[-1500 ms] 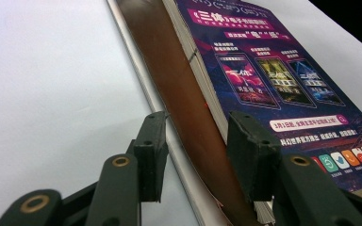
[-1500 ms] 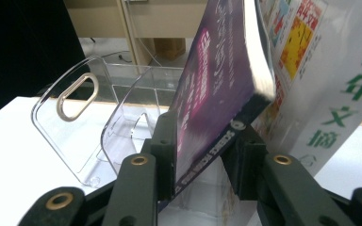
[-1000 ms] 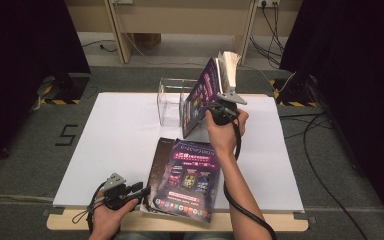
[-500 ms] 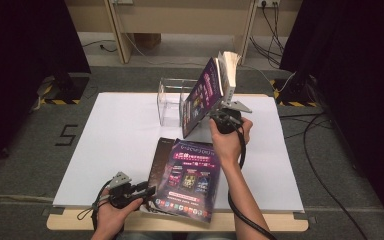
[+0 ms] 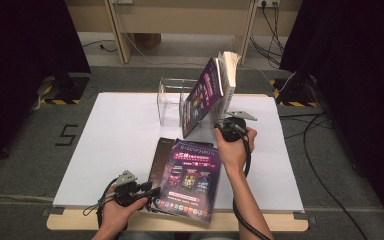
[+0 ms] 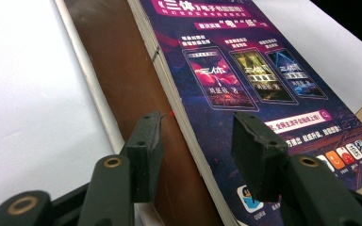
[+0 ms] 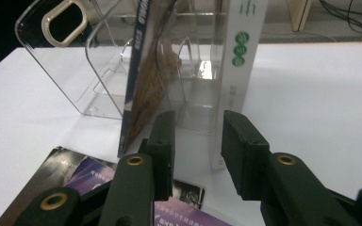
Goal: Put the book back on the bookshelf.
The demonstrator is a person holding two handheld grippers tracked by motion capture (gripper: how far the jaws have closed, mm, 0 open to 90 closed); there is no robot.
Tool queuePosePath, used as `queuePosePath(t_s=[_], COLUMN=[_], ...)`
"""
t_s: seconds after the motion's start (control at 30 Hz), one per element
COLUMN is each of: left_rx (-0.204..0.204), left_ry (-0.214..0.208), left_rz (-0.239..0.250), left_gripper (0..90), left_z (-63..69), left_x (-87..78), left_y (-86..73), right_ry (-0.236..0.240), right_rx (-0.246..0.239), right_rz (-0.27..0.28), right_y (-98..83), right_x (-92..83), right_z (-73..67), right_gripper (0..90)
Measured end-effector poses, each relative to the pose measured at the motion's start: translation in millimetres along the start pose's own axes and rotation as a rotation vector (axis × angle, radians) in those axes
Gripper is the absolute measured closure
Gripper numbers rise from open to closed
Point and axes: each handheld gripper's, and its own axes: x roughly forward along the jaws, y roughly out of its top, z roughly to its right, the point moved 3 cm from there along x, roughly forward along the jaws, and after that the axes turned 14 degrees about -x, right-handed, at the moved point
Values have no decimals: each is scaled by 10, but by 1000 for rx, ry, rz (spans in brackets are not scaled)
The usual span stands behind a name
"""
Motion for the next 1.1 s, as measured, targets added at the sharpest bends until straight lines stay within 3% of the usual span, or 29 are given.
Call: queuePosePath(t_s=[0.37, 0.73, 1.1], left_rx=[-6, -7, -3], left_ry=[-4, -6, 10], left_rz=[-9, -16, -3], left_gripper=[516, 511, 506], left_z=[-3, -3, -12], left_x=[32, 52, 39], left_y=[-6, -11, -3], right_ry=[72, 92, 112], right_rx=[56, 84, 99], right_rz=[-98, -211, -318], right_y=[-167, -388, -617], right_x=[90, 246, 402], right_z=[83, 206, 199], right_gripper=[626, 605, 599])
